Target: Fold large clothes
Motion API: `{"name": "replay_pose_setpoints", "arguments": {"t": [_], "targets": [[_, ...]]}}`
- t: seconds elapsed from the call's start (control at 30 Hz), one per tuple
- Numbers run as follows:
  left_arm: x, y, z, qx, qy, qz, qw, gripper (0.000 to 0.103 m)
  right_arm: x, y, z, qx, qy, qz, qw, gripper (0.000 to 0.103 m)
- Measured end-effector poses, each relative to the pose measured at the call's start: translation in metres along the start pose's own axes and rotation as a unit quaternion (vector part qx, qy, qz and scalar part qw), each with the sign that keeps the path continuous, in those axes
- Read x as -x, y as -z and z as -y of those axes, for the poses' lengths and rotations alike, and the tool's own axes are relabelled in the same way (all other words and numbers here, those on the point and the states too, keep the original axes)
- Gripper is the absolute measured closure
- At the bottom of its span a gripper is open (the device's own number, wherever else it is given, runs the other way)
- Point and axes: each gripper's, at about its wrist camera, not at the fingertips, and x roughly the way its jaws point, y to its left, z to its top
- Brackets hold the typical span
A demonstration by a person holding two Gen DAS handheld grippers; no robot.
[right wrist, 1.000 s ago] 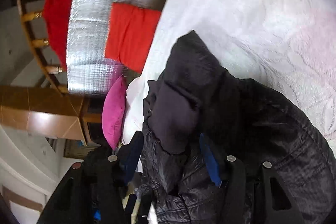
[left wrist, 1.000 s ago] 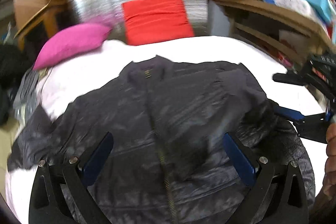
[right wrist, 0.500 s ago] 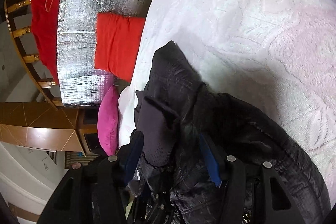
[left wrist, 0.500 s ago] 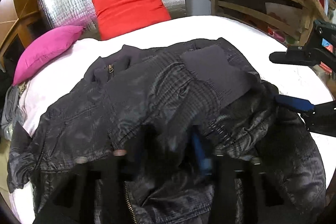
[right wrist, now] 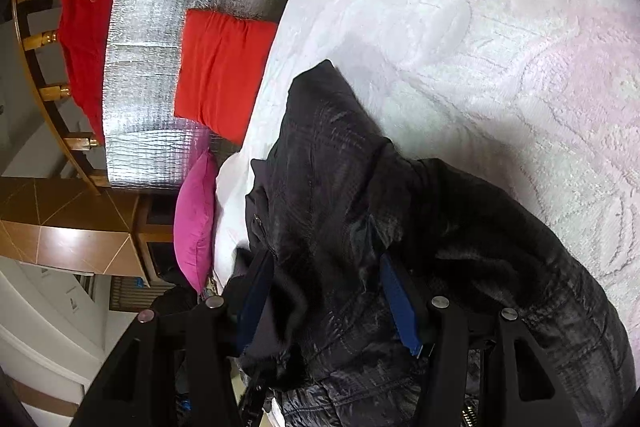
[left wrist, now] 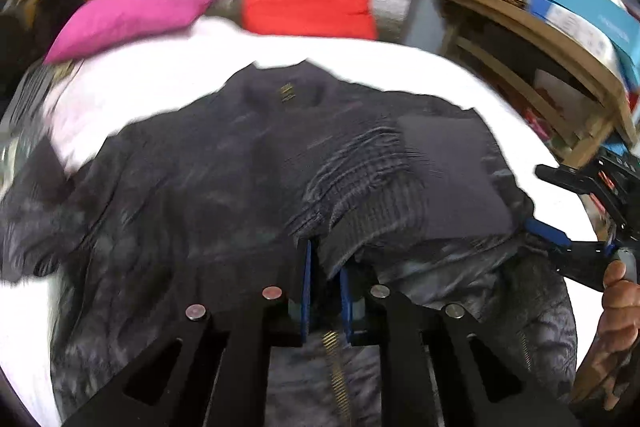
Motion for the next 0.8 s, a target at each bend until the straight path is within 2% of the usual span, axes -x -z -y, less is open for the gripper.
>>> {"name": "replay_pose_setpoints", "arguments": {"t": [0.13, 0.2, 0.23, 0.27, 0.3, 0.4, 0.6, 0.73, 0.8], "targets": [[-0.001, 0.01, -0.03, 0.028, -0.049, -0.019, 0.9982, 0.087, 0.001, 0.003, -0.003, 0.011, 0.003, 0.003, 1.0, 0.045], [0.0, 0.013, -0.045, 0.048, -0.062, -0.035, 0.9963, 0.063, 0.0, 0.007, -0.01, 0.025, 0.003, 0.002, 1.0, 0.045], [0.001, 0.014, -0.05, 0.056, -0.064, -0.037, 0.9957, 0.057, -0.002, 0.008, -0.012, 0.031, 0.003, 0.0, 1.0, 0.045], [0.005, 0.014, -0.057, 0.067, -0.063, -0.035, 0.9951, 0.046, -0.003, 0.01, -0.015, 0.037, 0.004, -0.003, 0.999, 0.045], [0.009, 0.014, -0.061, 0.072, -0.063, -0.032, 0.9949, 0.039, -0.005, 0.012, -0.018, 0.042, 0.004, -0.006, 0.999, 0.045], [0.024, 0.011, -0.076, 0.083, -0.061, -0.019, 0.9945, 0.03, -0.008, 0.016, -0.023, 0.057, 0.008, -0.01, 0.998, 0.045], [0.028, 0.013, -0.113, 0.14, -0.064, -0.028, 0.9877, 0.029, -0.009, 0.022, -0.037, 0.091, -0.011, -0.015, 0.996, 0.045], [0.015, 0.02, -0.135, 0.185, -0.023, -0.074, 0.9797, 0.029, -0.015, 0.026, -0.042, 0.104, 0.005, -0.015, 0.994, 0.045], [0.017, 0.024, -0.148, 0.211, -0.014, -0.08, 0.9741, 0.029, -0.017, 0.025, -0.038, 0.095, 0.006, -0.021, 0.995, 0.045]]}}
